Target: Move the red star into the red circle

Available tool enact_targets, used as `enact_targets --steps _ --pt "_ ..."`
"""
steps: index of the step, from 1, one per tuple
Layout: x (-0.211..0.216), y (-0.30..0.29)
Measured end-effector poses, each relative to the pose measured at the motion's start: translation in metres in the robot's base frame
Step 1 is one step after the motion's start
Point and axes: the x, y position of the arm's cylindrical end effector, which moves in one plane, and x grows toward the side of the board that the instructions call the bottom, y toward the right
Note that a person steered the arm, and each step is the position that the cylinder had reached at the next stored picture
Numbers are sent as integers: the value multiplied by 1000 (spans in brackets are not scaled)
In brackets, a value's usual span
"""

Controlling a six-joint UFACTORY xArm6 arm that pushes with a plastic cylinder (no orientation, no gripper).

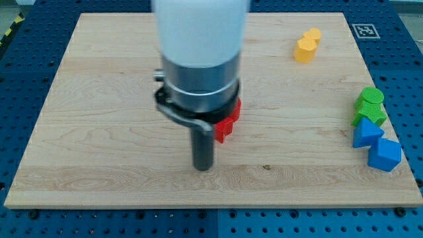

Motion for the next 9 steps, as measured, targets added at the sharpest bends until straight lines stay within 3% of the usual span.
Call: enact_targets --steps 4,9 --pt "-34 24" --pt "-27 101"
